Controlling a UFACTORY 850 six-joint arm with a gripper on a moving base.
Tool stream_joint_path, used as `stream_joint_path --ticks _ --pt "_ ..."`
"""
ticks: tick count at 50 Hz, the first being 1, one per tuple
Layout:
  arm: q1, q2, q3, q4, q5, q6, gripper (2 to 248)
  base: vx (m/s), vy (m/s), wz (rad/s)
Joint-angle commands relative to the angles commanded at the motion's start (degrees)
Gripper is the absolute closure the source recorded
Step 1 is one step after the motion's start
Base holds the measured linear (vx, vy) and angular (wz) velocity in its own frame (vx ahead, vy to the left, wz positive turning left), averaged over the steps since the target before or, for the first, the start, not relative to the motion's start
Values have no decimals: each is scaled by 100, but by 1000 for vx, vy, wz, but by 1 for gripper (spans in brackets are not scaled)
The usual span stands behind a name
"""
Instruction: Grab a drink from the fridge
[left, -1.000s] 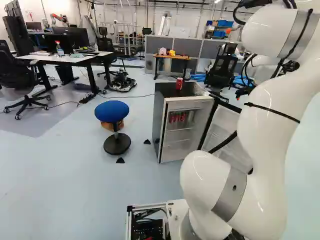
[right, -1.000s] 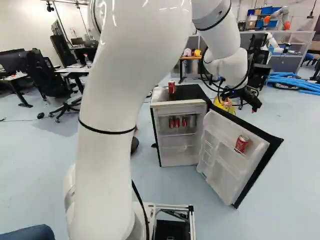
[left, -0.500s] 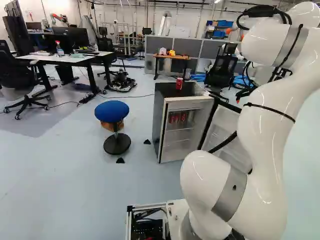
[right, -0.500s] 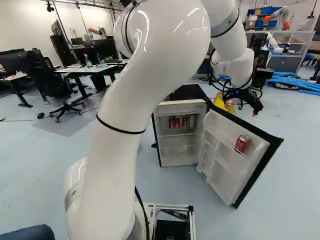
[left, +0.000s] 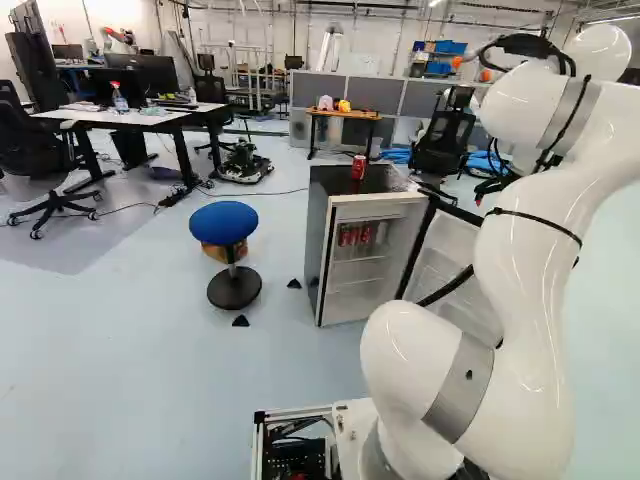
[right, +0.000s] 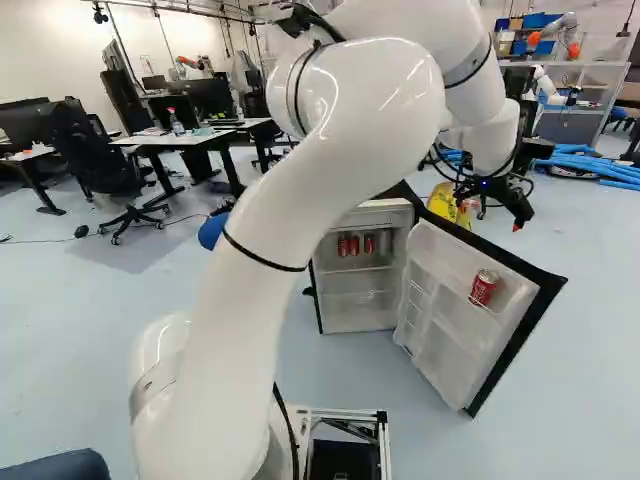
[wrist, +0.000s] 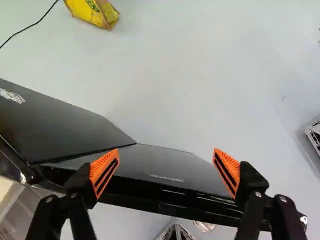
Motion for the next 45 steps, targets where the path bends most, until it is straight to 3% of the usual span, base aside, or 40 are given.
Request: stream_joint_path --ticks 45 --pt "-118 -1242 -1899 243 -1916 0 3 0 0 0"
